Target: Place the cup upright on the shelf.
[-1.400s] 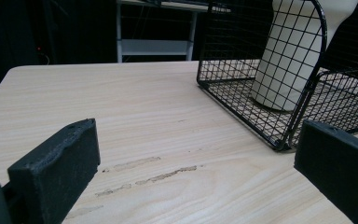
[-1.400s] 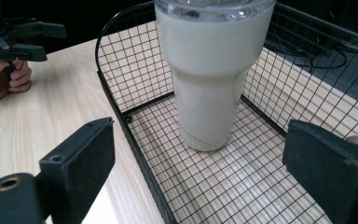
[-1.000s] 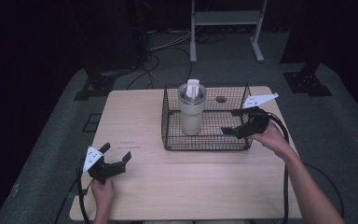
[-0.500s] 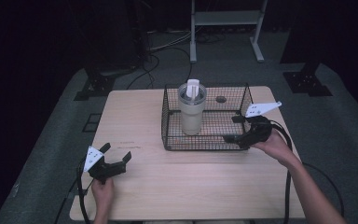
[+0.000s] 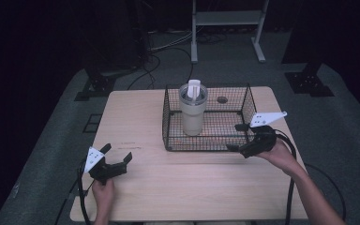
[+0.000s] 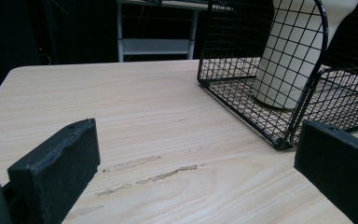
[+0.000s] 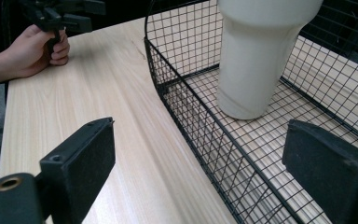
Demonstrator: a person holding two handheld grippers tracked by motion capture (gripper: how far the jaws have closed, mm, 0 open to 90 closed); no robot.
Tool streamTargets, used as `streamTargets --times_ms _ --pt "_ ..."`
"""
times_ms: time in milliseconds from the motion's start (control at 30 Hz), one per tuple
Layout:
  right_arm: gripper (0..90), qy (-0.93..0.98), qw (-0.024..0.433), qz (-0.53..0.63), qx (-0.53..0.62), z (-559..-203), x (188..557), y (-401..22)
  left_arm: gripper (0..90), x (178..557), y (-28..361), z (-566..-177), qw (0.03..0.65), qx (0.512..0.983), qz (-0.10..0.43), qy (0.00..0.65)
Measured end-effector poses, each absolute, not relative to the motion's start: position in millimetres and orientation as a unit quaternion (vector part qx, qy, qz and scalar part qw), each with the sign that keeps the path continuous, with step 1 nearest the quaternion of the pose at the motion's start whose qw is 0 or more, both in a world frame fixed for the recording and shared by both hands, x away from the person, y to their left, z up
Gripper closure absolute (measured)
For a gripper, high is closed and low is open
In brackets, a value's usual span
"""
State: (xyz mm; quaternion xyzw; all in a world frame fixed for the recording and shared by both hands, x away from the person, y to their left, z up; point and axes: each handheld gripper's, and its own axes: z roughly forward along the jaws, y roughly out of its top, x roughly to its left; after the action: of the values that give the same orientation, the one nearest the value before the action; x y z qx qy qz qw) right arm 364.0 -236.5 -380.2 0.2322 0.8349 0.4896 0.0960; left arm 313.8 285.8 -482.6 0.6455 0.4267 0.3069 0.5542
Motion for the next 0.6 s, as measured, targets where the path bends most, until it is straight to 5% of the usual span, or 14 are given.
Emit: streamTargets --times_ms 600 --pt "8.8 0.828 0.088 0.500 0.238 -402.4 340.0 -250.1 0.0 313.5 285.8 -482.4 0.553 0.647 0.306 0.428"
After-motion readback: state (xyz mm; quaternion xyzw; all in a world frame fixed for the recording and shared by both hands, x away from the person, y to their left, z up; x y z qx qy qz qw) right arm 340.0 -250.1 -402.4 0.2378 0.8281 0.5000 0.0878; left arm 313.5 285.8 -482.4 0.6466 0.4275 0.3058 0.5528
